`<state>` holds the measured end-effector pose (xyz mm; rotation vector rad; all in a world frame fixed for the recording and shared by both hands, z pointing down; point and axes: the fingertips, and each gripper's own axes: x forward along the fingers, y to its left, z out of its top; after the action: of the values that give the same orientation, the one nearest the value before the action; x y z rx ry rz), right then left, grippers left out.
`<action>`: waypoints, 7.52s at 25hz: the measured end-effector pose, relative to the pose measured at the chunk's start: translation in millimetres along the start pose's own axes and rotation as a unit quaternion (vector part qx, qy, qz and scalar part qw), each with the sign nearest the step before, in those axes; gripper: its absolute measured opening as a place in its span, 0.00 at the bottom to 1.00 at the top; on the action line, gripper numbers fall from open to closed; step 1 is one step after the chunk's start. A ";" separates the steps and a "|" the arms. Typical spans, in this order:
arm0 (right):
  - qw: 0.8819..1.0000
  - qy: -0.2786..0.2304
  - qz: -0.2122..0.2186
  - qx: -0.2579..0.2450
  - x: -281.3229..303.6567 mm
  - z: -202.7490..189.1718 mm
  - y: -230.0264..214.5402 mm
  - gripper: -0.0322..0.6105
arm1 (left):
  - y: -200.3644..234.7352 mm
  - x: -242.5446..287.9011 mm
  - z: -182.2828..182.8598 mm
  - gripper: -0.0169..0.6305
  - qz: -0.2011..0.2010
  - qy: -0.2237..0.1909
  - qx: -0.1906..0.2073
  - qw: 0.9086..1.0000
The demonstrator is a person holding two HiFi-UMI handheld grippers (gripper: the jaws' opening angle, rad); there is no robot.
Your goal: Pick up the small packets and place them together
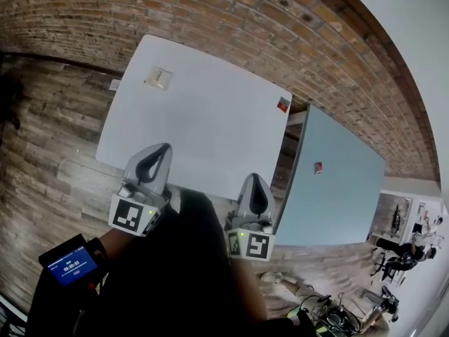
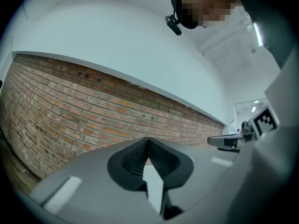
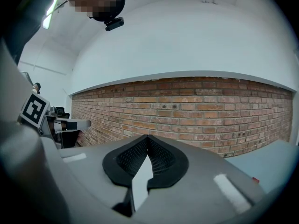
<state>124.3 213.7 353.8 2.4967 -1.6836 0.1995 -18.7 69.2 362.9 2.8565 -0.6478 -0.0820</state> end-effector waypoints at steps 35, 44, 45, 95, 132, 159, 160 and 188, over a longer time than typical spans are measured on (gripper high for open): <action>0.999 0.041 0.017 0.010 137.3 -48.2 -220.4 0.05 | -86.6 189.5 -11.4 0.03 0.032 0.016 0.041 0.999; 0.996 0.074 0.039 0.003 181.4 -84.7 -265.8 0.10 | -99.6 217.2 -27.2 0.03 0.037 0.034 0.039 0.998; 0.996 0.078 0.036 0.003 186.1 -89.5 -272.8 0.11 | -100.1 219.4 -29.8 0.03 0.040 0.036 0.040 0.998; 0.974 0.226 -0.012 0.008 318.2 -284.5 -375.3 0.15 | -100.5 254.4 -52.1 0.03 0.069 0.092 0.041 0.992; 0.965 0.258 0.009 0.041 334.8 -313.7 -378.6 0.06 | -113.6 241.1 -56.1 0.03 0.060 0.094 0.056 0.992; 0.988 0.131 0.076 0.001 255.2 -192.5 -330.1 0.05 | -119.9 173.0 -30.7 0.03 0.064 0.039 0.056 0.996; 0.989 0.129 0.078 -0.003 252.5 -189.4 -326.8 0.05 | -118.7 170.9 -29.3 0.03 0.066 0.039 0.056 0.995; 0.989 0.108 0.097 0.030 202.2 -143.4 -199.1 0.05 | -57.8 107.8 13.0 0.03 0.078 -0.016 0.048 0.996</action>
<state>378.3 128.7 525.1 2.2517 -1.8507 0.5254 101.6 71.1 336.9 2.8896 -0.9019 -0.0732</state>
